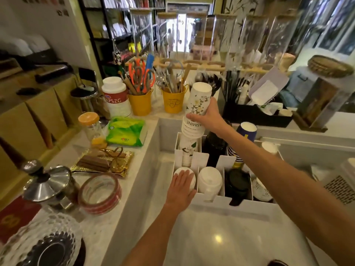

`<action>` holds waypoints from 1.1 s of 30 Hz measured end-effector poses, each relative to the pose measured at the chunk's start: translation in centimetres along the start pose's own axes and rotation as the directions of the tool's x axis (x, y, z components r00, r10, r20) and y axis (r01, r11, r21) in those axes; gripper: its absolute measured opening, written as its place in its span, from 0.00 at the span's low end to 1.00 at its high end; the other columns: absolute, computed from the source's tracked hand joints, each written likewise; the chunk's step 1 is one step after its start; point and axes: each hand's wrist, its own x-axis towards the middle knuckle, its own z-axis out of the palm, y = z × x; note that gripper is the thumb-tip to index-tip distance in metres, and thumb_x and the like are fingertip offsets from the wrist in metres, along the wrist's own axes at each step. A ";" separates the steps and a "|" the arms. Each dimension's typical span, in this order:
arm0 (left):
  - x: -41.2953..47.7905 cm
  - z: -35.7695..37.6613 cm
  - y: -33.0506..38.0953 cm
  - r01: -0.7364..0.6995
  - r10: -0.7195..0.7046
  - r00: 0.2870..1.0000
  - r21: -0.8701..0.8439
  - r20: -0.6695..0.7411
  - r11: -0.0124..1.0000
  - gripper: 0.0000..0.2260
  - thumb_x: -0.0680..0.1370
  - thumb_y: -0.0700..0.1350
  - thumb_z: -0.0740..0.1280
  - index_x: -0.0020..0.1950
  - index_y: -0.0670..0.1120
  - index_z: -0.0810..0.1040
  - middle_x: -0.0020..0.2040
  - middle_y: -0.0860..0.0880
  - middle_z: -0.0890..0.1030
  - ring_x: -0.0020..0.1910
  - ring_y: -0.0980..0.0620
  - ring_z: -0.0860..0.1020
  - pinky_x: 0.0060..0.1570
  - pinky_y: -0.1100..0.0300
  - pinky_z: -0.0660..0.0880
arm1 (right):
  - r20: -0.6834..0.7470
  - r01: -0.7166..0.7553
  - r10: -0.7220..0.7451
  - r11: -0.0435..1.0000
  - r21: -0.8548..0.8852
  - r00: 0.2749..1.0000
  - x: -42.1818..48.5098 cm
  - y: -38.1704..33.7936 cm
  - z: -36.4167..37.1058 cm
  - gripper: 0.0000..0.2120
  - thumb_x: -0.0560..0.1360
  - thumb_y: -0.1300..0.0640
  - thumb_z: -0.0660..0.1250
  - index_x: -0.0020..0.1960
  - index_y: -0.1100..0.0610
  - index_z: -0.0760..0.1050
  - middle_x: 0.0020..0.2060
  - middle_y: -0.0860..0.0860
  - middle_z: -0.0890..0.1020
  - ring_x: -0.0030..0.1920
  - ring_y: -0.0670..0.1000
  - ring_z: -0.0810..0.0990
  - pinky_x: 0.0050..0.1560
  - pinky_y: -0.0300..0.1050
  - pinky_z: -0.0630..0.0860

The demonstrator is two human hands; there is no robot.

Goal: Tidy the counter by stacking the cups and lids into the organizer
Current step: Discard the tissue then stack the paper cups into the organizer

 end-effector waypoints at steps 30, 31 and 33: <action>0.1 0.4 1.4 0.092 -0.114 0.988 -0.191 -0.103 0.977 0.28 0.75 0.48 0.65 0.74 0.43 0.66 0.75 0.42 0.64 0.76 0.41 0.57 0.74 0.41 0.44 | 0.222 -0.293 0.280 0.955 0.031 0.934 -0.5 5.8 3.6 0.47 0.65 0.63 0.79 0.74 0.57 0.53 0.68 0.56 0.71 0.69 0.57 0.70 0.70 0.59 0.67; 0.1 0.5 1.5 0.087 -0.111 0.987 -0.194 -0.114 0.977 0.27 0.74 0.47 0.66 0.73 0.42 0.67 0.75 0.41 0.66 0.75 0.40 0.59 0.74 0.40 0.47 | 0.192 -0.285 0.274 0.958 0.034 0.942 -0.7 5.9 3.8 0.46 0.65 0.63 0.79 0.73 0.57 0.54 0.67 0.56 0.71 0.69 0.56 0.70 0.69 0.58 0.67; 0.1 0.7 1.5 0.081 -0.110 0.984 -0.198 -0.138 0.977 0.27 0.74 0.47 0.68 0.71 0.41 0.69 0.73 0.40 0.68 0.74 0.39 0.62 0.73 0.38 0.52 | 0.146 -0.275 0.265 0.960 0.054 0.953 -1.0 6.2 4.2 0.45 0.66 0.62 0.79 0.73 0.57 0.54 0.68 0.56 0.71 0.68 0.56 0.70 0.69 0.57 0.68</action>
